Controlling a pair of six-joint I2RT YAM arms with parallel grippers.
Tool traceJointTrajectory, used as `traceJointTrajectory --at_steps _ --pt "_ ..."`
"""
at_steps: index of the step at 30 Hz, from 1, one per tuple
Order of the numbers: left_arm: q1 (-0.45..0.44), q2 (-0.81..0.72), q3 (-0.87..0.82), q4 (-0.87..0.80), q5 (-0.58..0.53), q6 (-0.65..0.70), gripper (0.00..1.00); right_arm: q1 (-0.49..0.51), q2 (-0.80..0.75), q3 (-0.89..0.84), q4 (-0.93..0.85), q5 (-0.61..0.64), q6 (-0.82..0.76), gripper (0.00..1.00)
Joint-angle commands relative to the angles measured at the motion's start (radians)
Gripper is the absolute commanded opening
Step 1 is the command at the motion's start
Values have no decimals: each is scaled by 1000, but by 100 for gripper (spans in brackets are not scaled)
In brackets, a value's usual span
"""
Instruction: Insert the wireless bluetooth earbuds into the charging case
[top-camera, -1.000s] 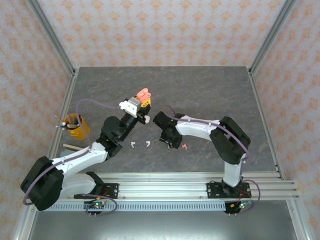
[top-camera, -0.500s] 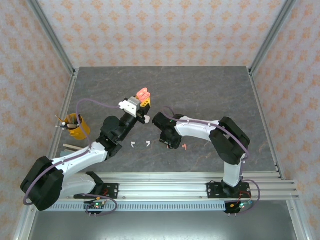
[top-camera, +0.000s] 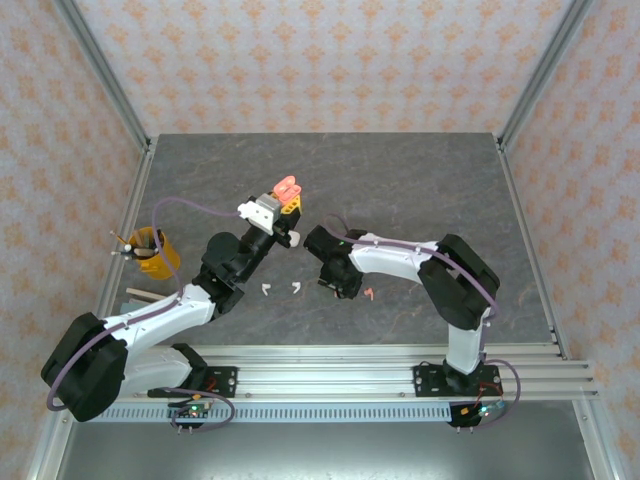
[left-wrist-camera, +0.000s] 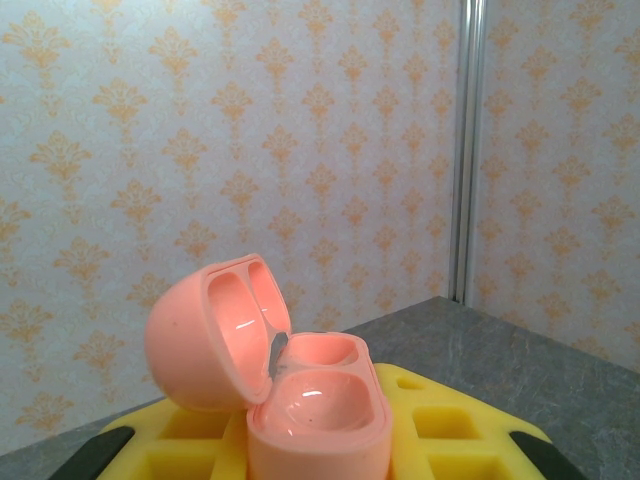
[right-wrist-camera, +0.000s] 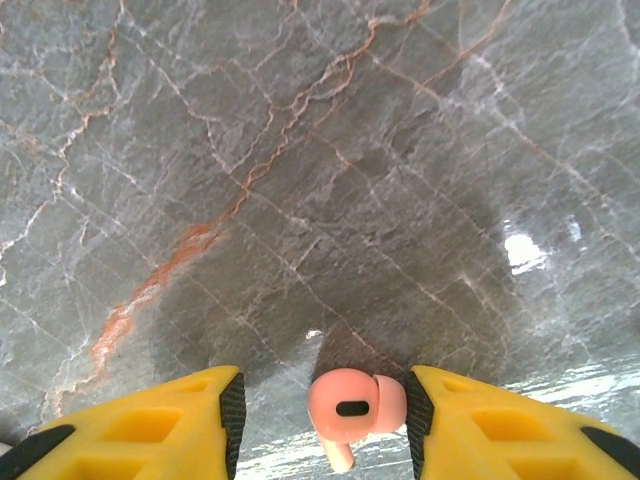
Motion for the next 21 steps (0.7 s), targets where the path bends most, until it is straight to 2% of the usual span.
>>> traceJointTrajectory --at_steps 1,14,21 --pt "10 -15 27 6 16 -1 0 22 17 -11 -33 0 20 48" --pt "11 -16 31 -3 21 -6 0 22 29 -14 -35 30 16 46" --pt "11 -21 30 -9 20 -6 0 20 53 12 -53 45 -2 41"
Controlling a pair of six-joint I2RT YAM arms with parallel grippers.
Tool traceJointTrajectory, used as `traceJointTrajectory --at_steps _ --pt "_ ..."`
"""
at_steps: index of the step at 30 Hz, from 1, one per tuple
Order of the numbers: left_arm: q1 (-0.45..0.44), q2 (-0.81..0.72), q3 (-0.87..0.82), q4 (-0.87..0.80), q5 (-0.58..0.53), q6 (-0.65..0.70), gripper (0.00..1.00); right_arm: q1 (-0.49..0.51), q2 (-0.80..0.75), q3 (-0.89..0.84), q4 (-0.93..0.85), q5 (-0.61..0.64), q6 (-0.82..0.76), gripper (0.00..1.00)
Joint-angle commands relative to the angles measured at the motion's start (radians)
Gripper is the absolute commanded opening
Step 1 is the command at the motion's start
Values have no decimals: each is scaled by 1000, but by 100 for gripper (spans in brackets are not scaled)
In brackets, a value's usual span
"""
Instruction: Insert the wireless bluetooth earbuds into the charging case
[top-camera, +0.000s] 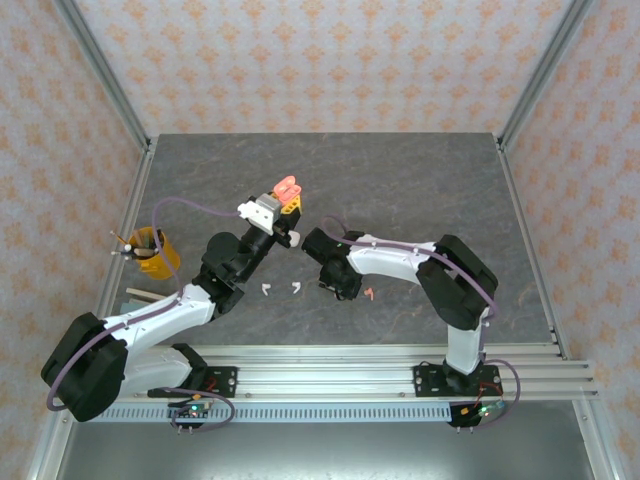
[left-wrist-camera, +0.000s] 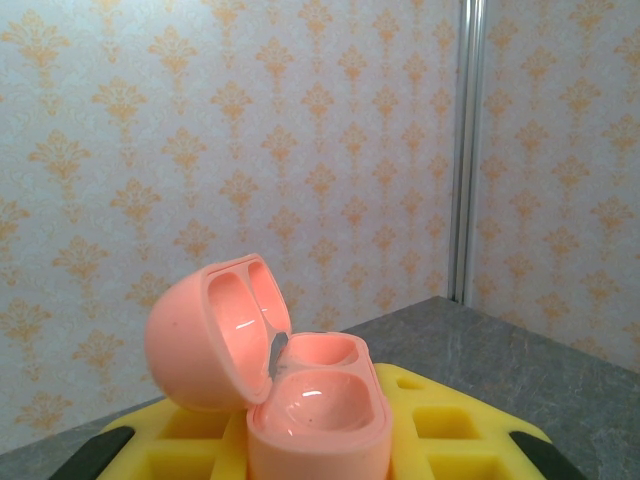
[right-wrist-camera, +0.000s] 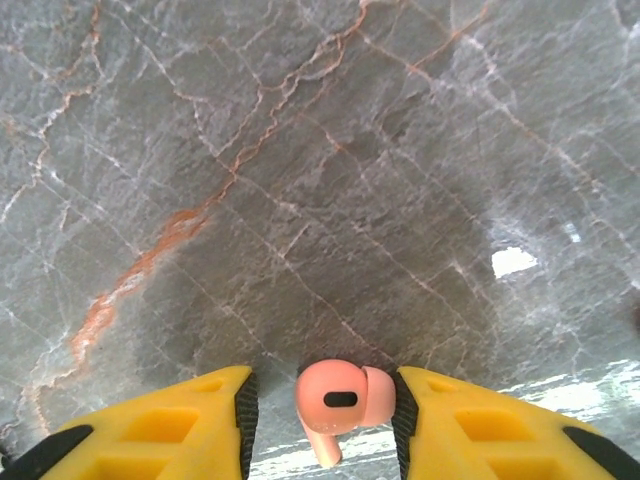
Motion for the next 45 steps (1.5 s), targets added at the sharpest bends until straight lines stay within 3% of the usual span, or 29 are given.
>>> traceJointTrajectory --at_steps 1,24,45 --pt "12 -21 31 -9 20 -4 0 8 46 4 -34 26 -2 41" --pt "13 -37 39 -42 38 1 0 -18 -39 -89 70 57 -53 27" --pt "13 -79 33 -85 36 6 0 -19 -298 -218 221 243 -332 27"
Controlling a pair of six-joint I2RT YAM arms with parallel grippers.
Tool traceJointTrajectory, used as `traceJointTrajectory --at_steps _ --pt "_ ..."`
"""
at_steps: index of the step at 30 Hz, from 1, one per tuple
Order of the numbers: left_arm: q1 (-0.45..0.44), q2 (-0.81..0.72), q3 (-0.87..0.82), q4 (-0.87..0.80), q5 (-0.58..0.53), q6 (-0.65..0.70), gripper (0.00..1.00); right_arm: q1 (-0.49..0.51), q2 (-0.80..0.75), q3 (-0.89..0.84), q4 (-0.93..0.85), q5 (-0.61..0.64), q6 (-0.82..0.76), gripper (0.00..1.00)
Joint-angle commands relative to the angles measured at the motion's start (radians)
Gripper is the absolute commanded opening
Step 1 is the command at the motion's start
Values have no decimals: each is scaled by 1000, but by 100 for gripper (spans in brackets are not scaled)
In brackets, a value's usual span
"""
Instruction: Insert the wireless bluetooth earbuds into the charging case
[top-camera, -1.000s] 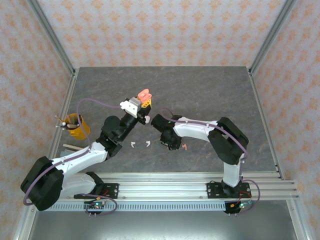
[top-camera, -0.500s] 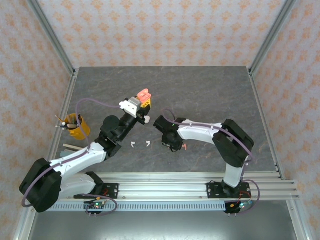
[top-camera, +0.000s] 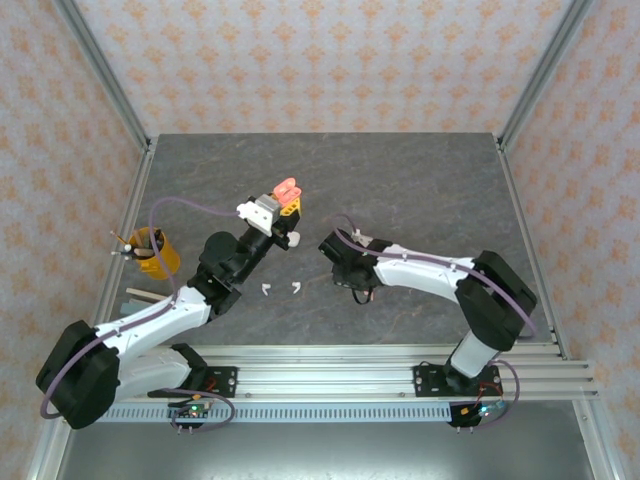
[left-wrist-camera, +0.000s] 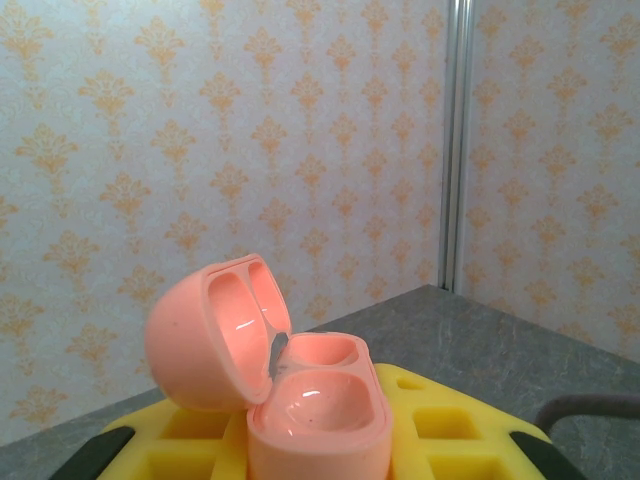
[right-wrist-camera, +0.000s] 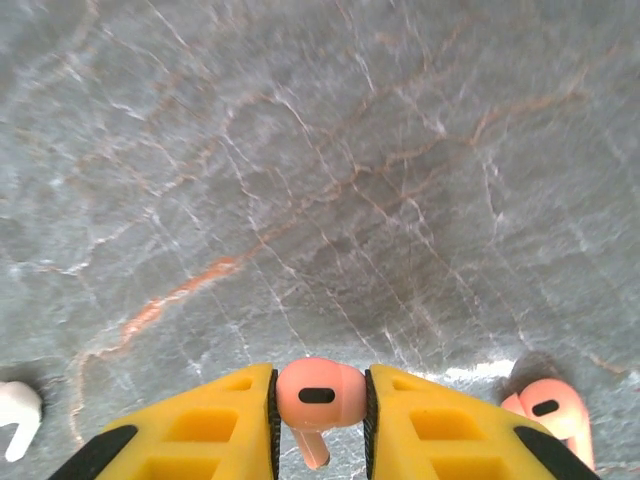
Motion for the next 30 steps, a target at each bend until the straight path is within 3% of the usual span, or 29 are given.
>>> traceJointTrajectory --at_steps 1,17,24,30 --pt "13 -33 25 0 14 7 0 -3 -73 -18 47 104 -104 27" --pt "14 -28 76 -30 81 -14 0 -113 -475 7 149 181 -402 28" --pt "5 41 135 -21 140 -36 0 -134 -572 140 197 132 -542 28" --pt "-16 120 200 4 153 -42 0 -136 -566 242 278 26 -601 28"
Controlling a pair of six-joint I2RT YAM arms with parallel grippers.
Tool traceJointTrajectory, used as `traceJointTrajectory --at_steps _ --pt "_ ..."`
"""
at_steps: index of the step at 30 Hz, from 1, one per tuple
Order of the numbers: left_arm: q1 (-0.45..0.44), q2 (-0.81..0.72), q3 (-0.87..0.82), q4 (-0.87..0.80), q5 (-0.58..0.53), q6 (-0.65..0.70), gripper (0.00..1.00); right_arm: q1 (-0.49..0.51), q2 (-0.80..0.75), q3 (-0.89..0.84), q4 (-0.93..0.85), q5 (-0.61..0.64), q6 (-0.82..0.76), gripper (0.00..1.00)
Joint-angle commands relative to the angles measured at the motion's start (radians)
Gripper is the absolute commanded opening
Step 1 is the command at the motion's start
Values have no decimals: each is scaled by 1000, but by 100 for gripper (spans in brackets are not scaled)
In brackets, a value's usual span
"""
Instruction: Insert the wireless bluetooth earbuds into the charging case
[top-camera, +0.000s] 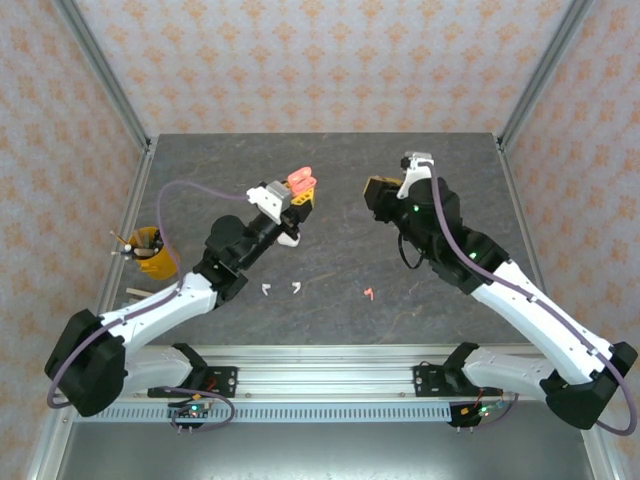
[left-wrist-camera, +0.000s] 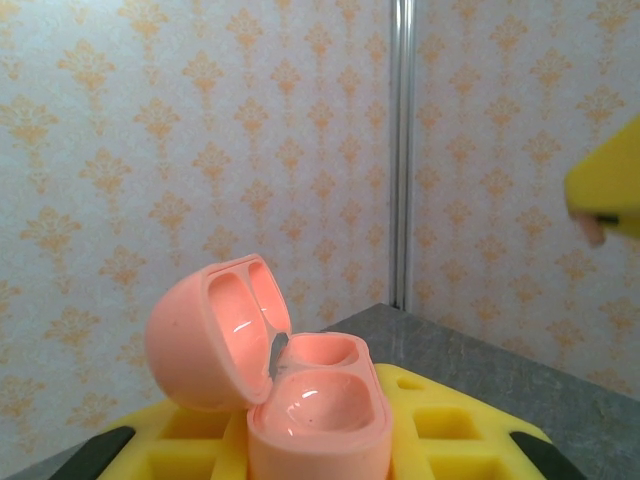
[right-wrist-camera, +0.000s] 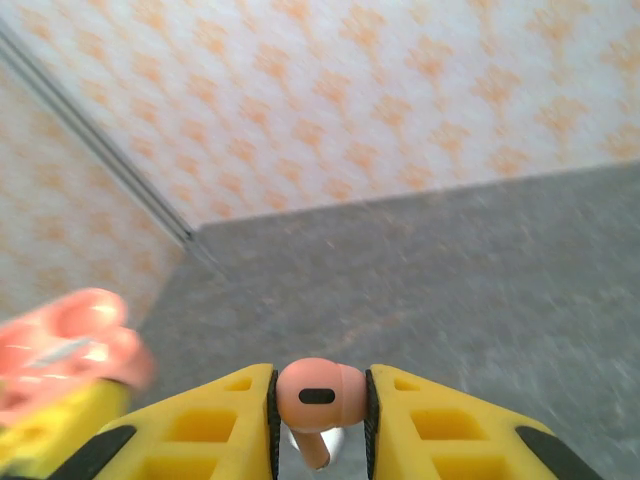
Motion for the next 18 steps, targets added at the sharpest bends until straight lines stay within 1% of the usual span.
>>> traceJointTrajectory --at_steps 1,9,13,18 --pt "-21 33 58 50 29 -16 0 -2 5 54 81 -84 -63 28" --pt "-46 107 120 92 10 -29 0 -2 71 106 206 -237 -16 27" --pt "-48 130 136 136 -16 -59 0 -2 98 97 269 -281 31 27" --pt "-52 149 149 166 -20 -82 0 -2 118 79 329 -323 79 26"
